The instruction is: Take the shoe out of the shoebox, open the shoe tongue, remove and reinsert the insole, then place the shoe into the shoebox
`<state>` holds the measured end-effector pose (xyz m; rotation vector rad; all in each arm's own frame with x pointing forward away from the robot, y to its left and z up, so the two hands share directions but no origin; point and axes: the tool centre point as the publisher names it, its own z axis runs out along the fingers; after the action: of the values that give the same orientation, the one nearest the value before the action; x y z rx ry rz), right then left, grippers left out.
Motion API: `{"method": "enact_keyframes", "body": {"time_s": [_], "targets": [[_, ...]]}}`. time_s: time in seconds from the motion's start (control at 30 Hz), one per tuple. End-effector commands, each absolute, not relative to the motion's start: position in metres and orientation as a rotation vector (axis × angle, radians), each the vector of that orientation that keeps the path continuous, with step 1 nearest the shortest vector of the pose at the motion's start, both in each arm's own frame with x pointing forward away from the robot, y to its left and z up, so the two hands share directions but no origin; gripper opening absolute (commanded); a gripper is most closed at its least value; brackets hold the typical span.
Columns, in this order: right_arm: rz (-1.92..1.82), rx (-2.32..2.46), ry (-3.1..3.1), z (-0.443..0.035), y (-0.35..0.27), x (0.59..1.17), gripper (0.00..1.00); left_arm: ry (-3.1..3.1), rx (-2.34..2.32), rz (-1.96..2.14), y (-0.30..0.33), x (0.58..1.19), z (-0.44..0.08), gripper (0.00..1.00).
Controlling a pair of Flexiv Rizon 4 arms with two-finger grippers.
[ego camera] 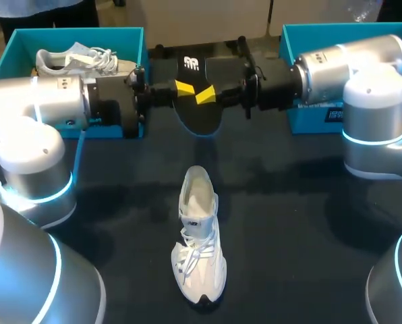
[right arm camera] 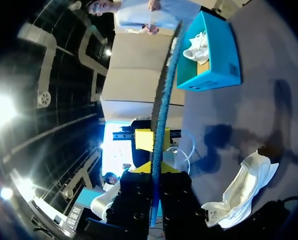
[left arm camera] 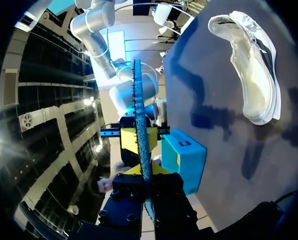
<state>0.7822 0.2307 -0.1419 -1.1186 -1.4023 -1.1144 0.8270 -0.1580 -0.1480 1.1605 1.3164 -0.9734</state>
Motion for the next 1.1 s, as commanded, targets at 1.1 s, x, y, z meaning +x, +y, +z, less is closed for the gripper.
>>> {"method": "enact_keyframes", "body": {"time_s": [1.1], "targets": [[-1.213,-1.115,-1.430,-0.160,0.205,0.784,0.00,1.759,1.179,-1.056,-0.084,0.800,-0.146,1.00]]}}
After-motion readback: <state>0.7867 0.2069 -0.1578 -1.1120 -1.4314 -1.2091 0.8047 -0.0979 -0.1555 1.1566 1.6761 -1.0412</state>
